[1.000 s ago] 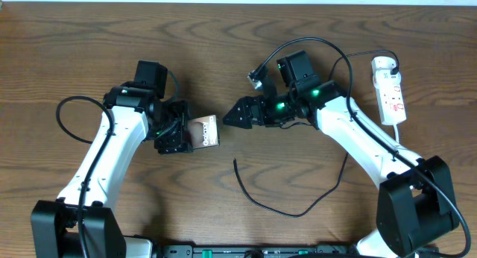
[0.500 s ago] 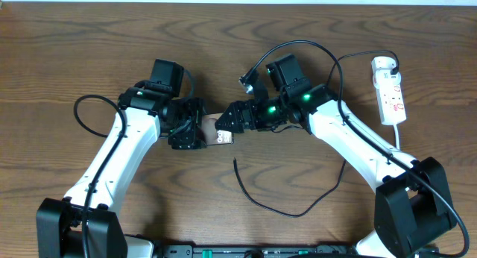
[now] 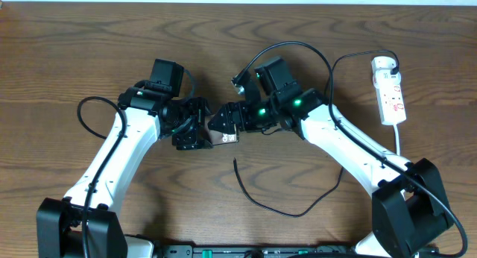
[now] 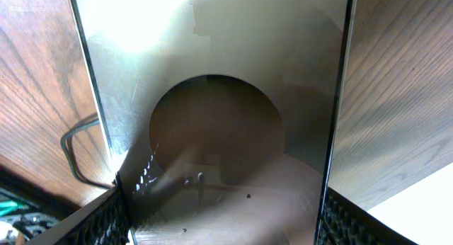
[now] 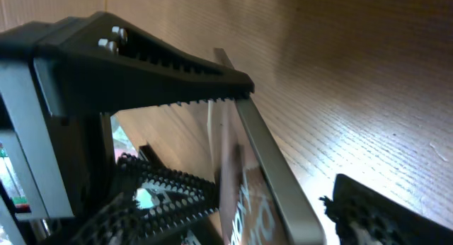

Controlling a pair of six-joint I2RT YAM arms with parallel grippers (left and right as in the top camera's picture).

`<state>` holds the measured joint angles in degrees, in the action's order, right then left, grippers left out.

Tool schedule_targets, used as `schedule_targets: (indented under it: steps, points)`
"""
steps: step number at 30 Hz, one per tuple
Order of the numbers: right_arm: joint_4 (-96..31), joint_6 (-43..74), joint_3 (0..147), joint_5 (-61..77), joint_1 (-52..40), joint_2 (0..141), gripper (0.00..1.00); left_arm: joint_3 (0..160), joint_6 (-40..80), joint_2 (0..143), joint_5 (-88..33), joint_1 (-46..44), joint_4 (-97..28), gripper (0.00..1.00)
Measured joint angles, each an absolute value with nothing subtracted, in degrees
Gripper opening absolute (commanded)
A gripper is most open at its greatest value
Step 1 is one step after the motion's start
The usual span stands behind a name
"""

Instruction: Plug charger to phone and switch on socket

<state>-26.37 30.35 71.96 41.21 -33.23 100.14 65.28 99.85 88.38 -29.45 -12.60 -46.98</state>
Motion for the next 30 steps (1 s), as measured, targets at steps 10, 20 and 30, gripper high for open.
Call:
schedule_targets:
  steps: [10,20,30]
  points:
    - [-26.11,31.59,71.96,40.64,-33.32,100.14,0.62,65.28,100.75,88.40,-32.69,-12.60,-46.98,0.07]
    - [-26.11,32.05,71.96,40.42,-33.95,100.14,0.52,65.28,101.21,88.40,-34.26,-12.60,-46.98,0.07]
    - [-26.09,32.49,71.96,40.38,-33.95,100.14,0.47,65.28,104.33,88.40,-35.40,-12.60,-47.00,0.07]
